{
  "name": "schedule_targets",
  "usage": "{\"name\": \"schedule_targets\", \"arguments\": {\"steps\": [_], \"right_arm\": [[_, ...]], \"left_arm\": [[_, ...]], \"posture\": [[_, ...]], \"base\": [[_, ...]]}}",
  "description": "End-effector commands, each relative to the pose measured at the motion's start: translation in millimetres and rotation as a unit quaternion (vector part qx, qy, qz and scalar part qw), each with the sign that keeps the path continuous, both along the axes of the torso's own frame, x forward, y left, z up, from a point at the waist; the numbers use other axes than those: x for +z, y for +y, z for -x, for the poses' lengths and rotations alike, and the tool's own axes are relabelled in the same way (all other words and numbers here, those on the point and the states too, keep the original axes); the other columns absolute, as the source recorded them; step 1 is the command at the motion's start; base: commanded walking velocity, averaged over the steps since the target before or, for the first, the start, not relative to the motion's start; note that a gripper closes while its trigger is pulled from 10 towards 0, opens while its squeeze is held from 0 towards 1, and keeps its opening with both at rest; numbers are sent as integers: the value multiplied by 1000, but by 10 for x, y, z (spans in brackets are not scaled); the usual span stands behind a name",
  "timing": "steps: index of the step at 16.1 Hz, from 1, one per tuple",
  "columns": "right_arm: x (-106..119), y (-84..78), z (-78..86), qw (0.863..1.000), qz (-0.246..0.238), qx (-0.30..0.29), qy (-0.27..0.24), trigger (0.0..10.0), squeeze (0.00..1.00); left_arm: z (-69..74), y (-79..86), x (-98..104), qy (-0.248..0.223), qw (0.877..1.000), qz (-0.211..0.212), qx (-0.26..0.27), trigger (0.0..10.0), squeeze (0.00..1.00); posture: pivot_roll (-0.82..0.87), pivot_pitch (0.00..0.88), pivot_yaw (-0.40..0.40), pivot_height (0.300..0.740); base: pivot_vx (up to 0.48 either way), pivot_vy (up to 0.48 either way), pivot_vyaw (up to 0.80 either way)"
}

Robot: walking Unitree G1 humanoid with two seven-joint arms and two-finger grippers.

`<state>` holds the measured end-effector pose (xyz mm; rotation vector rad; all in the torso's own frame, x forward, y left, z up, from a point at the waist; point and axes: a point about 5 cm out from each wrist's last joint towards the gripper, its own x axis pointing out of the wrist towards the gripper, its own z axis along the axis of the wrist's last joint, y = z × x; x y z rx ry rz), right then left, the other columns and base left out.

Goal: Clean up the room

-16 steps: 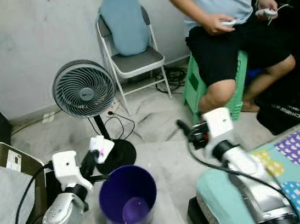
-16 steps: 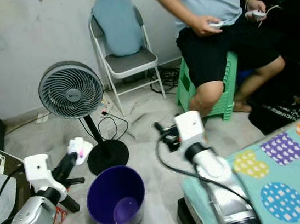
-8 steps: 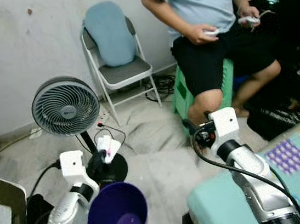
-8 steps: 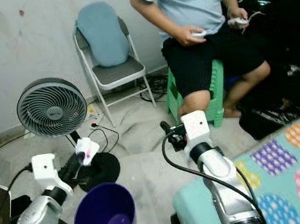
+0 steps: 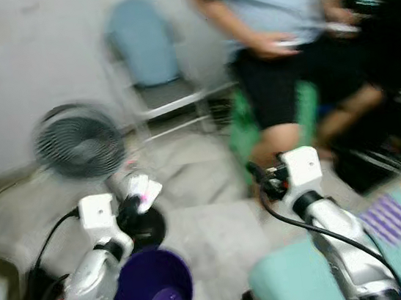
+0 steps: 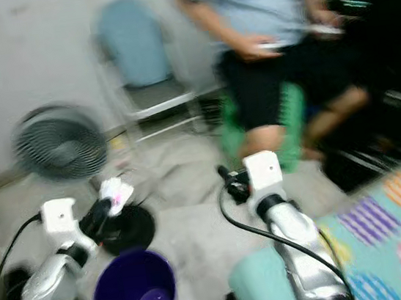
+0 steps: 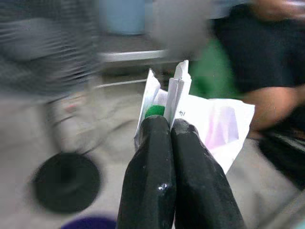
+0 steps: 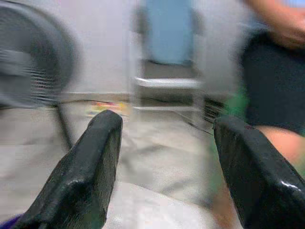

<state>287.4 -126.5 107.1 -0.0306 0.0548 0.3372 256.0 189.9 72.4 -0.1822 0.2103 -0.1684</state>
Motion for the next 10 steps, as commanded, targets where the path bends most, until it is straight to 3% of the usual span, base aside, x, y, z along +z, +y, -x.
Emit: {"name": "schedule_targets", "arguments": {"steps": [1,6,10], "right_arm": [[92,106,-16,1000,-5,17,-19,10000,0],[92,112,-22,1000,-9,15,-19,10000,0],[89,105,-29,1000,-12,10,-16,10000,0]], "left_arm": [[21,109,-29,11,1000,-15,19,10000,0],[13,118,-28,13,999,-21,22,10000,0],[5,111,-31,12,1000,-20,19,10000,0]], "posture": [[-181,0,28,740],[-181,0,31,740],[-183,0,32,740]], "base": [[0,0,800],[0,0,800],[0,0,120]]}}
